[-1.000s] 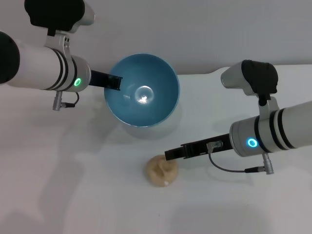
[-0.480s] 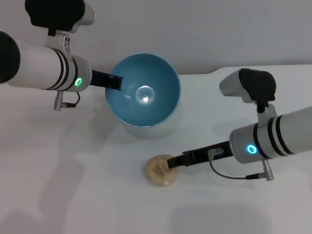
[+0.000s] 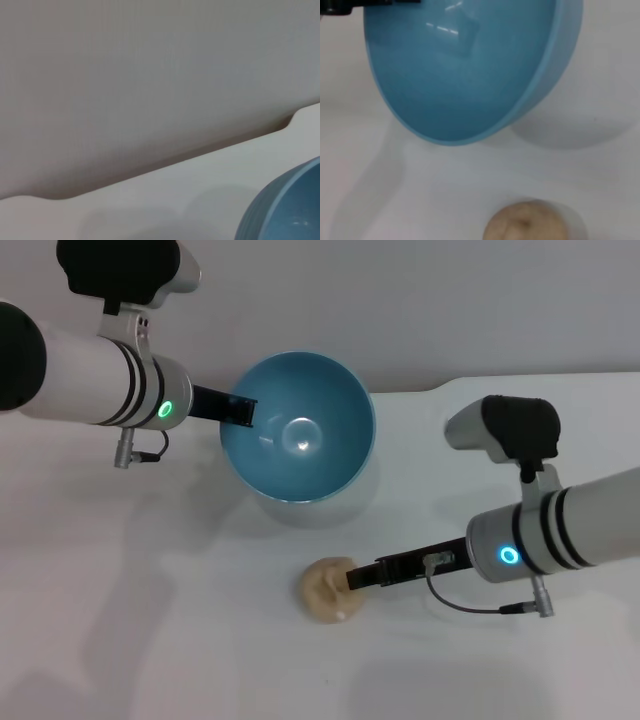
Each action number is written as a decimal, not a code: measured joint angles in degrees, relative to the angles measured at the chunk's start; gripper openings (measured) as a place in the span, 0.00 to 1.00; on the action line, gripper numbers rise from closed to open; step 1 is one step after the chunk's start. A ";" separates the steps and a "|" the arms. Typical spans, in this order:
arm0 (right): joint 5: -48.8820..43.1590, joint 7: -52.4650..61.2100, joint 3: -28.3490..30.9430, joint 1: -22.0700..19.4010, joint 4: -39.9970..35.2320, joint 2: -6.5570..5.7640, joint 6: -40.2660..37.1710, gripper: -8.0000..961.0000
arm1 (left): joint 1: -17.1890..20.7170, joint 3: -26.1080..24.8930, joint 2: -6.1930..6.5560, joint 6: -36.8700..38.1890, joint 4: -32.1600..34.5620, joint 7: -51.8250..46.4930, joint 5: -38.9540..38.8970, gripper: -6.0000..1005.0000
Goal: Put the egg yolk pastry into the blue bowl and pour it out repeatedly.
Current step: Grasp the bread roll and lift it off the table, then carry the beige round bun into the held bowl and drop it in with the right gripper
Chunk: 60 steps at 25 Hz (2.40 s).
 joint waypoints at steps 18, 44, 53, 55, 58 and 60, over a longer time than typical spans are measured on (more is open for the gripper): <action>11.05 -3.93 -6.33 2.87 -7.04 0.03 -6.83 0.31 | -0.01 0.10 -0.01 -0.77 0.09 0.05 -0.10 0.02; 7.00 -6.12 -6.55 -5.68 19.79 -0.51 6.53 0.09 | -1.56 0.21 -0.01 -5.51 0.09 0.36 0.13 0.02; 0.38 -3.18 -0.48 -12.91 36.10 -0.74 11.02 0.05 | -2.28 2.16 0.00 -10.41 0.14 0.38 0.25 0.02; -3.58 -1.18 1.23 -14.47 38.81 -0.74 11.47 0.04 | -2.33 3.03 -0.02 -10.95 0.45 0.38 0.25 0.02; -7.21 1.11 3.93 -15.91 40.17 -0.71 12.42 0.03 | -2.43 3.88 -0.09 -11.73 0.69 0.36 0.26 0.02; -7.60 1.39 5.67 -16.35 39.21 -0.64 12.47 0.03 | -2.67 4.42 -0.10 -12.44 1.06 0.22 0.07 0.02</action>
